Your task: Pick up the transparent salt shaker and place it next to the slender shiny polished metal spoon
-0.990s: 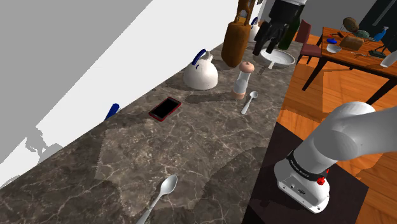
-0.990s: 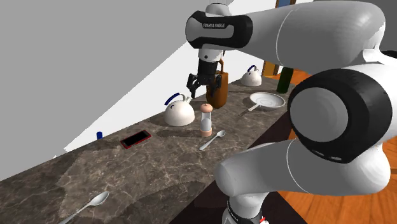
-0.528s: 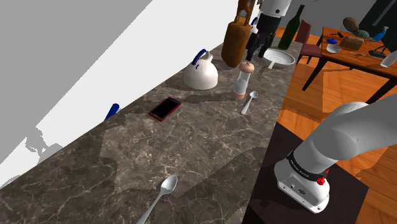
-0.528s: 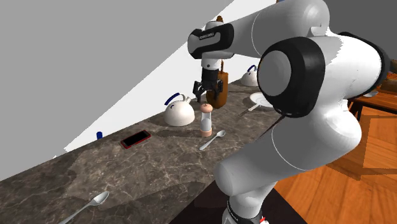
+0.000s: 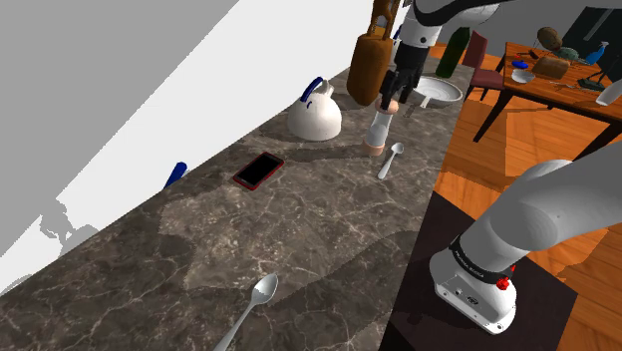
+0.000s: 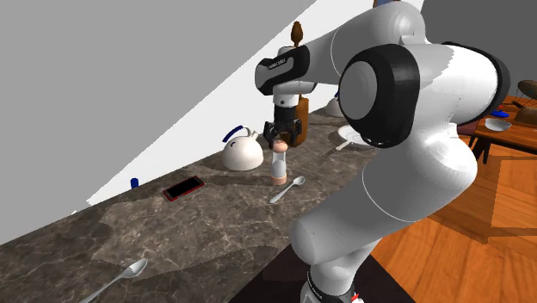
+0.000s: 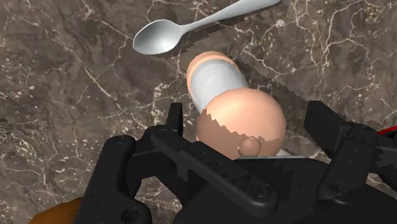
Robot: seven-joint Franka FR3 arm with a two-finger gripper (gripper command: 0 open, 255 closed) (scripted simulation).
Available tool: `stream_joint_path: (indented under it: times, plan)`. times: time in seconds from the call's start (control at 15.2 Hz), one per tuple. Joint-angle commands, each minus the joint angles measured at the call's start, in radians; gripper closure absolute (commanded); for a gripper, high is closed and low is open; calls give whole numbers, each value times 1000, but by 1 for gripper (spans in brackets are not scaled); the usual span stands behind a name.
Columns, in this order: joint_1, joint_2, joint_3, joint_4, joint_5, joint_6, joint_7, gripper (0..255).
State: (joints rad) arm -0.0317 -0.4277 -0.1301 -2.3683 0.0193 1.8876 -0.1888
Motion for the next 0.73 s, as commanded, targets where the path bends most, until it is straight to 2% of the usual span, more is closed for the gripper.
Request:
stream_joint_path:
  times: [0.0,0.46,0.53,0.66]
  plan:
    - [1,4,0,-17,1,21,0,0]
    - [1,4,0,-17,1,21,0,0]
    - [1,4,0,-17,1,21,0,255]
    - [1,4,1,-17,1,21,0,255]
